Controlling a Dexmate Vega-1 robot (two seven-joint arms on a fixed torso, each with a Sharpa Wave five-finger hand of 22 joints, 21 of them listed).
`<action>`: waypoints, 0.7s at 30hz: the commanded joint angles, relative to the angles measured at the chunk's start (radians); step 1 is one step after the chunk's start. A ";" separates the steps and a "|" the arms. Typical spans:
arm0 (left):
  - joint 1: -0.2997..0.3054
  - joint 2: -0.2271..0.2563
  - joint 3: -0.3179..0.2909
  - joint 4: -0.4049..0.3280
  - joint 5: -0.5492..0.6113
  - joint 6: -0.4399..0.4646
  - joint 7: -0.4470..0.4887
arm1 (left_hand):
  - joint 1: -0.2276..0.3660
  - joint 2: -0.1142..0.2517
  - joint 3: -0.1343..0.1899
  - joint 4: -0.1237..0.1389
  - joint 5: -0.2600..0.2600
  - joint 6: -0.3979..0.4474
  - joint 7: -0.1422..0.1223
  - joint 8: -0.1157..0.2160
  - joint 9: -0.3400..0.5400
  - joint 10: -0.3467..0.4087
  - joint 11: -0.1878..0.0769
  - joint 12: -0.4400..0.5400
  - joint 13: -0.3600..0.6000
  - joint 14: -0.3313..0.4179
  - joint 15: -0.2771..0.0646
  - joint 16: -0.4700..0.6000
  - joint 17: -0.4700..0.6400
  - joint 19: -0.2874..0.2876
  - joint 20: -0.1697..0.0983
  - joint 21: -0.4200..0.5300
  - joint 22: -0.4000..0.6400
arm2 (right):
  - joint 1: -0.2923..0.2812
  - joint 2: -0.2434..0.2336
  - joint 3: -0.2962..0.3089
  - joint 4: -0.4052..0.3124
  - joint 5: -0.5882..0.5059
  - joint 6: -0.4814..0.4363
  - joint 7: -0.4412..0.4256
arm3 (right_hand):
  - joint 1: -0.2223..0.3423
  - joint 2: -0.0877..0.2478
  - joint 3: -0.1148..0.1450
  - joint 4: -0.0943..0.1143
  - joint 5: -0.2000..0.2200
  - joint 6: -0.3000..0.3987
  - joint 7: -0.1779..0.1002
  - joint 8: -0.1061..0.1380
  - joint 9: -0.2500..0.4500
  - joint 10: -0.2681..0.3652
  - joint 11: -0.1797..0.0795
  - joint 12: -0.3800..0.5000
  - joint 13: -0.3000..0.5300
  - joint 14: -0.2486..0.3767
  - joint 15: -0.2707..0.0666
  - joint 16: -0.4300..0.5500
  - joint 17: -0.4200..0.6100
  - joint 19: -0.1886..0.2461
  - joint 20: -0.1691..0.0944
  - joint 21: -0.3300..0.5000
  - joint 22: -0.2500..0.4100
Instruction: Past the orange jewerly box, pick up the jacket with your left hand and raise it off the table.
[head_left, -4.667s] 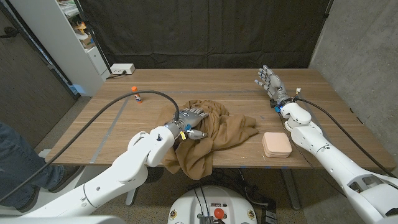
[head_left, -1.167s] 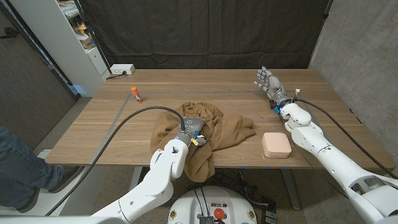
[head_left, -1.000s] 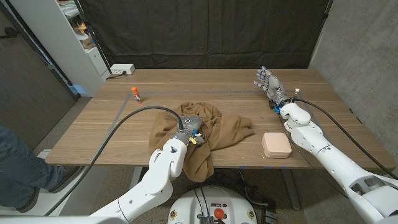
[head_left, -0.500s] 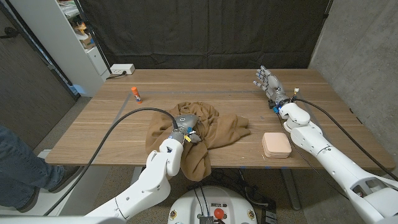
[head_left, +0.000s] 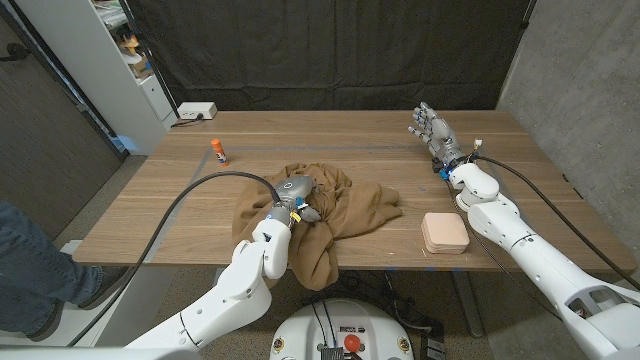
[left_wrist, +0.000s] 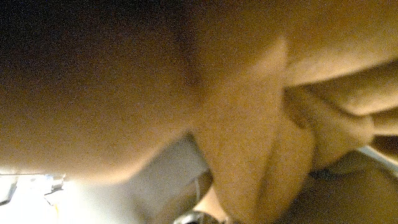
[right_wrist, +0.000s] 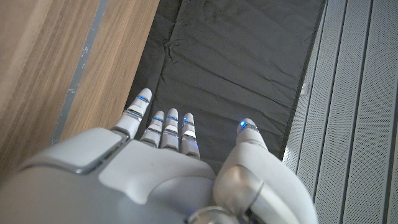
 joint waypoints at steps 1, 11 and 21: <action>-0.022 0.019 -0.013 -0.027 -0.078 -0.023 0.100 | 0.413 0.414 0.011 -0.003 0.007 -0.001 0.000 -0.004 0.005 0.010 0.001 0.007 0.013 0.001 0.009 -0.002 0.007 0.140 -0.185 0.014 -0.004 | -0.010 -0.005 0.006 -0.022 -0.003 0.000 -0.014 | 0.002 0.006 -0.004 -0.003 -0.001 0.004 -0.002 0.004 0.004 0.005 -0.007 0.002 0.003 0.006 0.008 0.002 0.000 0.004 0.008 0.003 0.003; -0.052 0.037 -0.007 -0.042 -0.095 -0.029 0.111 | 0.412 0.410 0.017 -0.001 0.013 0.003 0.002 -0.005 0.008 0.006 0.004 0.007 0.041 0.000 0.010 -0.001 0.010 0.129 -0.191 0.039 -0.019 | -0.024 -0.012 0.017 -0.048 0.000 -0.002 -0.029 | 0.001 0.006 -0.004 -0.003 -0.002 0.004 -0.002 0.004 0.004 0.005 -0.006 0.002 0.003 0.010 0.013 0.004 0.000 0.004 0.008 0.003 0.003; -0.087 0.047 0.004 -0.049 -0.087 -0.029 0.103 | 0.411 0.408 0.020 0.000 0.017 0.005 0.001 -0.009 0.006 0.012 0.004 0.000 0.047 0.000 0.009 0.001 0.012 0.122 -0.190 0.060 -0.032 | -0.029 -0.016 0.023 -0.053 -0.004 0.005 -0.036 | 0.002 0.006 -0.004 -0.003 -0.002 0.004 -0.002 0.004 0.004 0.006 -0.005 0.002 0.003 0.011 0.014 0.004 0.000 0.005 0.008 0.003 0.003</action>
